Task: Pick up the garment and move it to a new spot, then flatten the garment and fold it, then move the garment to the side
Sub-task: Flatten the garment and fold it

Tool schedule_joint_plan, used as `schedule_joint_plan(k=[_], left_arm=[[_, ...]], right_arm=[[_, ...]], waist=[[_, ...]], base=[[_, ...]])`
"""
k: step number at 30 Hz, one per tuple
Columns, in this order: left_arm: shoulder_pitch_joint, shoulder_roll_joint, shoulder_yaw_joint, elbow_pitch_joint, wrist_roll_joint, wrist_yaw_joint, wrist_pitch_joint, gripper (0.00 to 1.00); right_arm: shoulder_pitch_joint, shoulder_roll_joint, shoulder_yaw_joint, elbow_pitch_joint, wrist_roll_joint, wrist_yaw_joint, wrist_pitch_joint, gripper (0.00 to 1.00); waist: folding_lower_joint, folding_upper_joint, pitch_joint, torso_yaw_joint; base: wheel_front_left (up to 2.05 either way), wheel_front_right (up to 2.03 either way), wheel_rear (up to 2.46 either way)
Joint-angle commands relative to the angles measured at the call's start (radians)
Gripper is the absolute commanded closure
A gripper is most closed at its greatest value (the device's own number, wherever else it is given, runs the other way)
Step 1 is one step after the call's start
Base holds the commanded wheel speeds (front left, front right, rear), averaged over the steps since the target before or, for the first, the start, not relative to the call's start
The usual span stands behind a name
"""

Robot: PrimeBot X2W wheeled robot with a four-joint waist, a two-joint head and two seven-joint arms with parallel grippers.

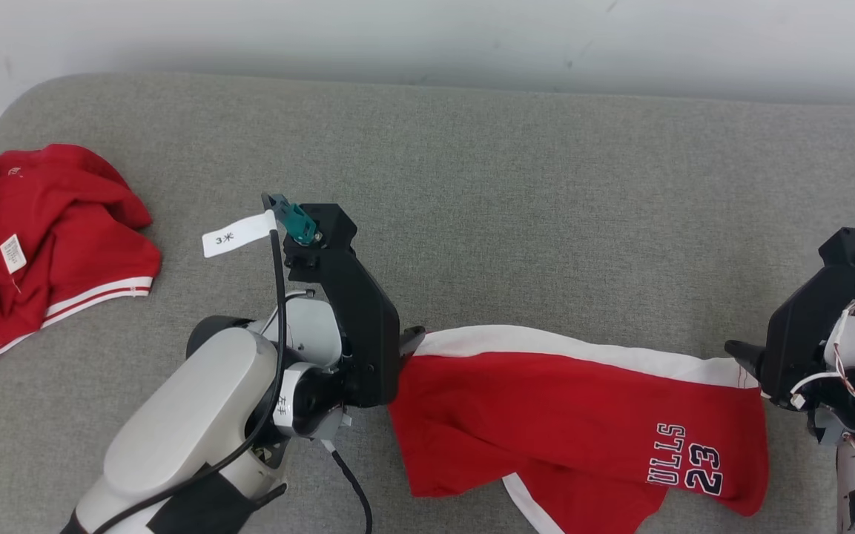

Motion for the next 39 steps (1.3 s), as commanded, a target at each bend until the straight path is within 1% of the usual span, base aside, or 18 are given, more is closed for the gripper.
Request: schedule_joint_plan(k=[1, 5, 8, 10, 12, 14, 16, 18, 20, 22, 23, 25, 27, 28, 29, 30, 34, 39], left_arm=[[0.009, 0.003, 0.001, 0.002, -0.013, -0.002, -0.001, 0.05], [0.022, 0.0, 0.012, -0.017, -0.029, -0.005, -0.008, 0.12], [0.019, 0.01, 0.019, -0.034, -0.031, 0.0, -0.005, 0.11], [0.026, 0.012, 0.02, -0.039, -0.04, 0.004, 0.01, 0.13], [0.045, 0.016, 0.018, -0.032, -0.052, 0.012, 0.025, 0.15], [0.056, 0.017, 0.018, -0.017, -0.057, 0.023, 0.033, 0.15], [0.063, 0.02, 0.018, -0.002, -0.056, 0.034, 0.035, 0.17], [0.069, 0.016, 0.018, 0.006, -0.061, 0.035, 0.034, 0.22], [0.075, 0.01, 0.016, 0.005, -0.069, 0.027, 0.035, 0.29], [0.083, 0.005, 0.013, -0.001, -0.081, 0.019, 0.039, 0.42], [0.087, 0.003, 0.011, -0.004, -0.087, 0.017, 0.042, 0.5], [0.089, 0.003, 0.01, -0.005, -0.085, 0.017, 0.042, 0.51], [0.09, 0.008, 0.008, 0.002, -0.083, 0.018, 0.039, 0.59], [0.091, 0.01, 0.008, 0.006, -0.081, 0.018, 0.037, 0.7], [0.091, 0.01, 0.008, 0.008, -0.081, 0.017, 0.035, 0.78], [0.09, 0.01, 0.008, 0.009, -0.081, 0.014, 0.033, 1.0], [0.086, 0.006, 0.01, 0.01, -0.088, 0.002, 0.025, 1.0], [0.088, 0.0, 0.007, 0.018, -0.087, -0.003, 0.013, 1.0]], right_arm=[[0.007, -0.003, 0.001, 0.002, 0.003, 0.0, -0.006, 0.0], [0.028, -0.003, 0.0, -0.005, 0.005, 0.0, -0.023, 0.0], [0.039, -0.003, -0.011, -0.012, -0.009, 0.0, -0.026, 0.0], [0.044, -0.003, -0.014, -0.015, -0.014, 0.0, -0.025, 0.0], [0.047, -0.003, -0.011, -0.015, -0.013, 0.0, -0.024, 0.0], [0.049, -0.003, -0.004, -0.014, -0.003, 0.0, -0.026, 0.0], [0.048, -0.003, 0.003, -0.011, 0.003, 0.0, -0.029, 0.0], [0.049, -0.003, 0.006, -0.01, 0.01, 0.0, -0.032, 0.0], [0.051, -0.003, 0.005, -0.011, 0.011, 0.0, -0.033, 0.0], [0.052, -0.003, 0.0, -0.013, 0.009, 0.0, -0.035, 0.0], [0.052, -0.003, -0.003, -0.014, 0.008, 0.0, -0.035, 0.0], [0.051, -0.003, -0.007, -0.016, 0.006, 0.0, -0.036, 0.0], [0.055, -0.003, -0.01, -0.017, 0.003, 0.0, -0.037, 0.0], [0.056, -0.003, -0.011, -0.017, 0.003, 0.0, -0.039, 0.0], [0.057, -0.003, -0.011, -0.016, 0.003, 0.0, -0.04, 0.0], [0.059, -0.003, -0.01, -0.015, 0.004, 0.0, -0.041, 0.0], [0.065, -0.003, 0.007, -0.02, 0.007, 0.0, -0.045, 0.0], [0.09, -0.003, 0.061, -0.065, 0.033, 0.0, -0.136, 0.0]], waist=[[-0.0001, -0.0001, 0.001, 0.001], [-0.0001, -0.0001, -0.004, 0.004], [-0.0001, -0.0001, -0.015, 0.008], [-0.0001, -0.0001, -0.021, 0.009], [-0.0001, -0.0001, -0.024, 0.007], [-0.0001, -0.0001, -0.025, 0.003], [-0.0001, -0.0001, -0.023, -0.001], [-0.0001, -0.0001, -0.02, -0.004], [-0.0001, -0.0001, -0.017, -0.004], [-0.0001, -0.0001, -0.014, -0.004], [-0.0001, -0.0001, -0.014, -0.003], [-0.0001, -0.0001, -0.013, -0.003], [-0.0001, -0.0001, -0.011, -0.002], [-0.0001, -0.0001, -0.011, -0.003], [-0.0001, -0.0001, -0.01, -0.003], [-0.0001, -0.0001, -0.009, -0.003], [-0.0001, -0.0001, -0.005, -0.005], [-0.0001, -0.0001, -0.005, -0.003]], base=[[0.0, 0.0, 0.0], [0.0, 0.0, 0.0], [0.0, 0.0, 0.0], [0.0, 0.0, 0.0], [0.0, 0.0, 0.0], [0.0, 0.0, 0.0], [0.0, 0.0, 0.0], [0.0, 0.0, 0.0], [0.0, 0.0, 0.0], [0.0, 0.0, 0.0], [0.0, 0.0, 0.0], [0.0, 0.0, 0.0], [0.0, 0.0, 0.0], [0.0, 0.0, 0.0], [0.0, 0.0, 0.0], [0.0, 0.0, 0.0], [0.0, 0.0, 0.0], [0.0, 0.0, 0.0]])
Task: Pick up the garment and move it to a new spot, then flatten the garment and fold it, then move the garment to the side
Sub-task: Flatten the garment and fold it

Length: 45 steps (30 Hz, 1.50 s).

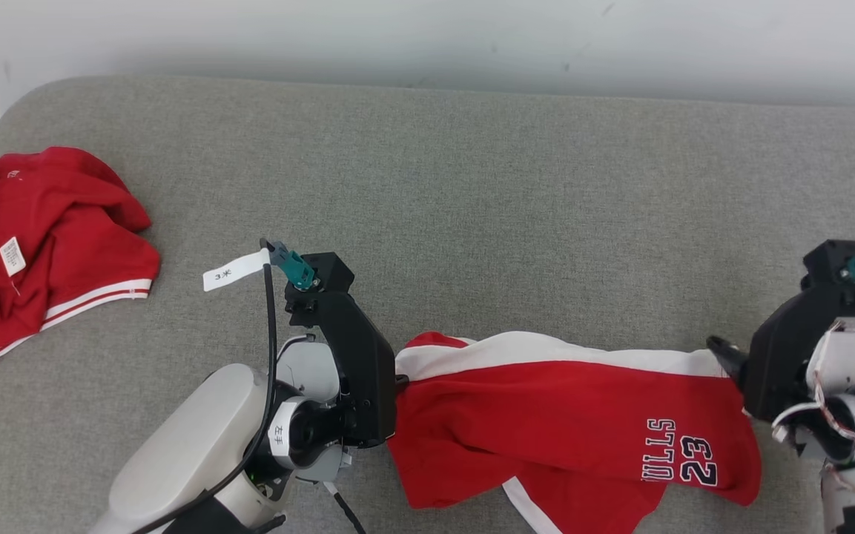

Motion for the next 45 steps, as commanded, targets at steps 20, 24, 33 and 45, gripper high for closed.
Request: schedule_joint_plan(k=[20, 24, 33, 45], left_arm=[[-0.009, -0.004, -0.002, 0.008, -0.006, -0.005, -0.016, 1.0], [-0.009, -0.011, -0.007, 0.015, -0.012, -0.01, -0.018, 1.0], [-0.013, -0.006, 0.0, 0.021, -0.018, -0.014, -0.02, 1.0], [-0.02, -0.017, -0.008, 0.026, -0.02, -0.016, -0.026, 1.0]], right_arm=[[-0.017, -0.003, -0.01, 0.087, 0.013, 0.0, -0.165, 0.0], [-0.038, -0.003, -0.002, 0.081, 0.002, 0.0, -0.093, 0.0], [0.018, -0.003, 0.013, 0.022, 0.017, 0.0, 0.005, 0.0], [-0.001, -0.002, 0.01, 0.021, 0.016, 0.0, 0.017, 0.64]], waist=[[0.0, -0.0001, 0.028, -0.015], [0.0, -0.0001, 0.03, 0.0], [0.0, -0.0001, 0.032, 0.013], [0.0, -0.0001, 0.047, 0.013]], base=[[0.0, 0.0, 0.0], [0.0, 0.0, 0.0], [0.0, 0.0, 0.0], [0.0, 0.0, 0.0]])
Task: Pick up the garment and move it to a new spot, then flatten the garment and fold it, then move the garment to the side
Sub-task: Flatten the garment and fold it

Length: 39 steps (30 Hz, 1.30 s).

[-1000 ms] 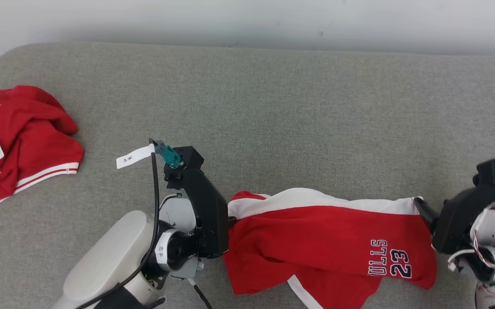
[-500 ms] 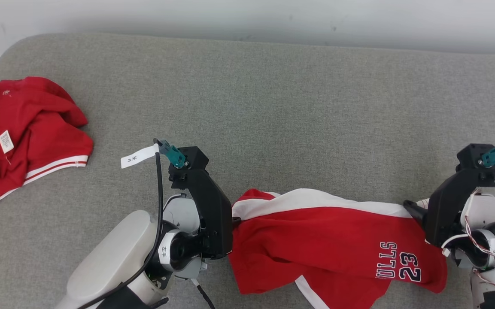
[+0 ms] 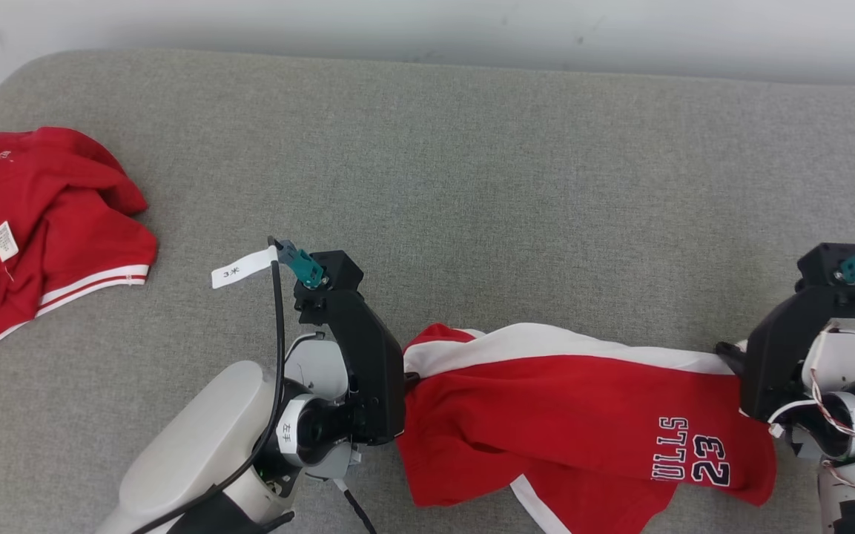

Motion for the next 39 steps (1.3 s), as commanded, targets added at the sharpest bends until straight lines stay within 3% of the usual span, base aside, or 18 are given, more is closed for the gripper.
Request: schedule_joint_plan(k=[1, 12, 28, 39], left_arm=[[-0.011, 0.001, 0.0, 0.003, -0.001, -0.002, -0.006, 1.0], [-0.047, -0.016, 0.041, 0.015, 0.033, -0.052, -0.165, 1.0], [-0.165, -0.079, 0.187, 0.018, 0.037, -0.096, -0.453, 1.0], [-0.41, -0.104, 0.251, 0.079, 0.102, -0.086, -0.59, 1.0]], right_arm=[[-0.007, 0.0, 0.008, 0.003, 0.006, 0.0, -0.009, 0.99], [-0.057, -0.002, 0.024, -0.016, 0.027, 0.0, -0.146, 1.0], [-0.204, 0.0, 0.05, -0.054, 0.087, 0.0, -0.368, 1.0], [-0.519, -0.009, 0.148, 0.023, 0.11, 0.0, -0.517, 1.0]], waist=[[0.0, 0.0, 0.001, 0.001], [0.0, 0.0, -0.028, -0.009], [0.0, 0.0, -0.066, -0.051], [0.0, 0.0, 0.077, -0.097]], base=[[0.0, 0.0, 0.0], [0.0, 0.0, 0.0], [0.0, 0.0, 0.0], [0.0, 0.0, 0.0]])
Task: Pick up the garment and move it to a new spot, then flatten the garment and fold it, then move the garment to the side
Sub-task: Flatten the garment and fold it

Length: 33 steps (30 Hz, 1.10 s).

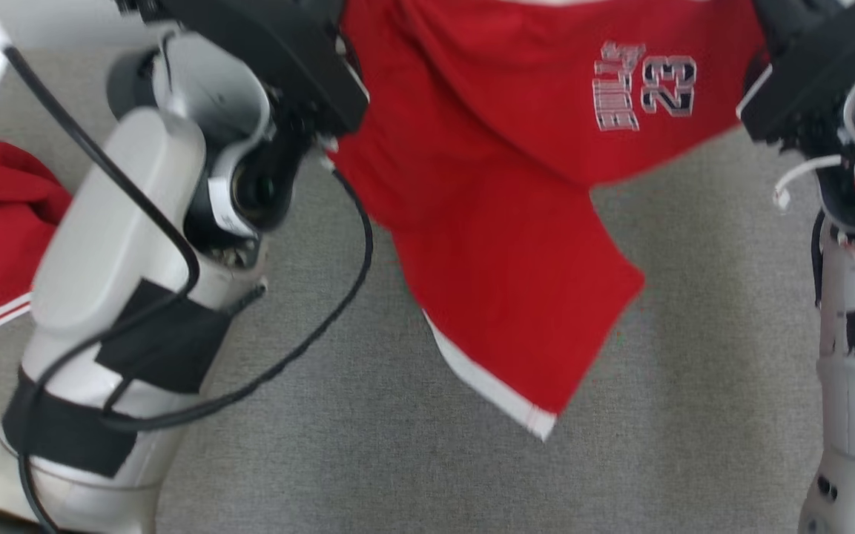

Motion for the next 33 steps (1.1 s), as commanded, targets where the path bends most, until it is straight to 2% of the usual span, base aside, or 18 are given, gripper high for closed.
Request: schedule_joint_plan(k=[1, 9, 13, 18, 21, 23, 27, 30, 33], left_arm=[[-0.035, 0.001, 0.009, 0.008, 0.007, -0.007, -0.016, 1.0], [-0.191, 0.007, 0.046, 0.078, 0.067, -0.02, -0.142, 1.0], [-0.251, 0.009, 0.07, 0.118, 0.092, -0.028, -0.243, 1.0], [-0.291, 0.003, 0.049, 0.18, 0.125, -0.066, -0.329, 1.0], [-0.314, -0.001, 0.066, 0.19, 0.14, -0.076, -0.436, 1.0], [-0.319, -0.005, 0.073, 0.197, 0.146, -0.088, -0.492, 1.0], [-0.283, -0.014, 0.05, 0.231, 0.139, -0.128, -0.521, 1.0], [-0.254, -0.022, 0.02, 0.257, 0.138, -0.153, -0.527, 1.0], [-0.228, -0.025, 0.006, 0.27, 0.142, -0.17, -0.533, 1.0]], right_arm=[[-0.039, -0.008, -0.001, 0.019, 0.008, -0.001, -0.014, 1.0], [-0.264, -0.026, 0.042, 0.157, -0.04, -0.001, -0.118, 1.0], [-0.372, -0.014, 0.029, 0.238, -0.051, -0.001, -0.227, 1.0], [-0.46, -0.017, 0.02, 0.332, -0.088, -0.001, -0.386, 1.0], [-0.507, -0.026, 0.032, 0.363, -0.102, -0.001, -0.485, 1.0], [-0.519, -0.036, 0.055, 0.379, -0.111, -0.001, -0.545, 1.0], [-0.499, -0.078, 0.124, 0.411, -0.14, -0.001, -0.632, 1.0], [-0.459, -0.112, 0.182, 0.444, -0.113, -0.001, -0.639, 1.0], [-0.425, -0.142, 0.197, 0.449, -0.076, -0.001, -0.646, 1.0]], waist=[[-0.0001, 0.0, 0.06, -0.023], [-0.0001, 0.0, 0.153, -0.048], [-0.0001, 0.0, 0.165, -0.064], [-0.0001, 0.0, 0.157, -0.065], [-0.0001, 0.0, 0.153, -0.066], [-0.0001, 0.0, 0.155, -0.069], [-0.0001, 0.0, 0.164, -0.067], [-0.0001, 0.0, 0.183, -0.055], [-0.0001, 0.0, 0.187, -0.044]], base=[[0.0, 0.0, 0.0], [0.0, 0.0, 0.0], [0.0, 0.0, 0.0], [0.0, 0.0, 0.0], [0.0, 0.0, 0.0], [0.0, 0.0, 0.0], [0.0, 0.0, 0.0], [0.0, 0.0, 0.0], [0.0, 0.0, 0.0]])
